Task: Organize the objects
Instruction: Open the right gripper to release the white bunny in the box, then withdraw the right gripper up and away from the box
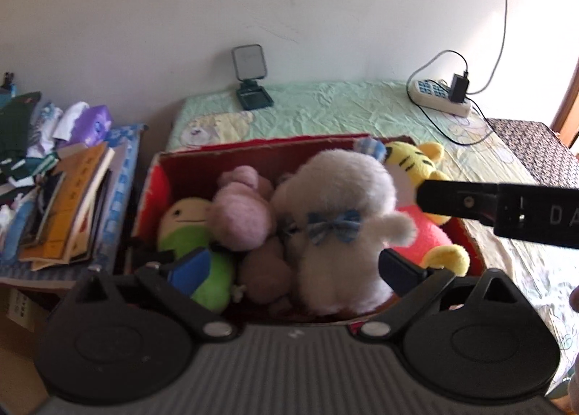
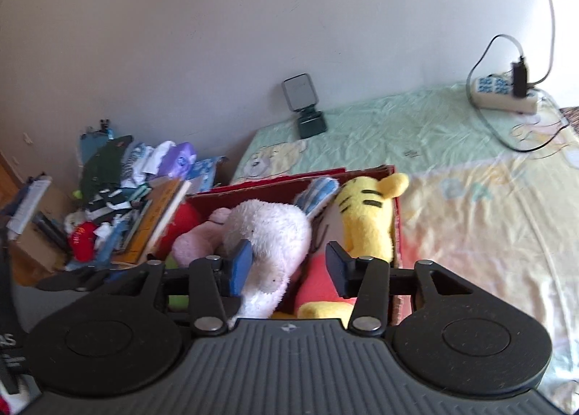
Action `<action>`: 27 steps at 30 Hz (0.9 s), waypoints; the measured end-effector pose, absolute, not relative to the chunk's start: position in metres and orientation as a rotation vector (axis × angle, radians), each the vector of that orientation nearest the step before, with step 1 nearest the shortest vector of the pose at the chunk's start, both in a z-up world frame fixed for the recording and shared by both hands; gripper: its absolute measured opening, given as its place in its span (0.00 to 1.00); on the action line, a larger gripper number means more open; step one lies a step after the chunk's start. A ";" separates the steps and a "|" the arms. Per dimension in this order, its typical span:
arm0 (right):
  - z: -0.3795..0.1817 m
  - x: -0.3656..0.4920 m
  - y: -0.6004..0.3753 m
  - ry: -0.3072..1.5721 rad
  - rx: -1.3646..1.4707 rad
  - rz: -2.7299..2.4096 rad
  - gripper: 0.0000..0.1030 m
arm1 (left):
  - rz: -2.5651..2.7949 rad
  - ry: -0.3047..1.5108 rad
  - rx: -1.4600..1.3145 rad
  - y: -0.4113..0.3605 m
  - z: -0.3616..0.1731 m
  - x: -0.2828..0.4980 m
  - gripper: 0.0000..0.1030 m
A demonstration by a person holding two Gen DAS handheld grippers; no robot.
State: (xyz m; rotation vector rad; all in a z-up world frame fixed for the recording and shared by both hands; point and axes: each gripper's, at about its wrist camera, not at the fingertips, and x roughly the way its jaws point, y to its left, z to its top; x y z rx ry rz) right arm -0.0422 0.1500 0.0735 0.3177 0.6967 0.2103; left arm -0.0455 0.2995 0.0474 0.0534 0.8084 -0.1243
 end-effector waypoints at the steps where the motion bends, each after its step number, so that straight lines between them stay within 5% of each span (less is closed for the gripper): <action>1: 0.074 -0.044 0.152 0.700 0.296 0.183 0.50 | -0.109 0.810 0.056 0.302 0.049 -0.048 0.96; 17: 0.070 -0.082 0.175 0.704 0.151 -0.080 0.86 | 0.027 0.857 0.051 0.326 0.049 -0.078 0.97; 27: 0.063 -0.089 0.174 0.749 0.144 -0.099 0.87 | 0.068 0.893 0.060 0.320 0.037 -0.087 0.98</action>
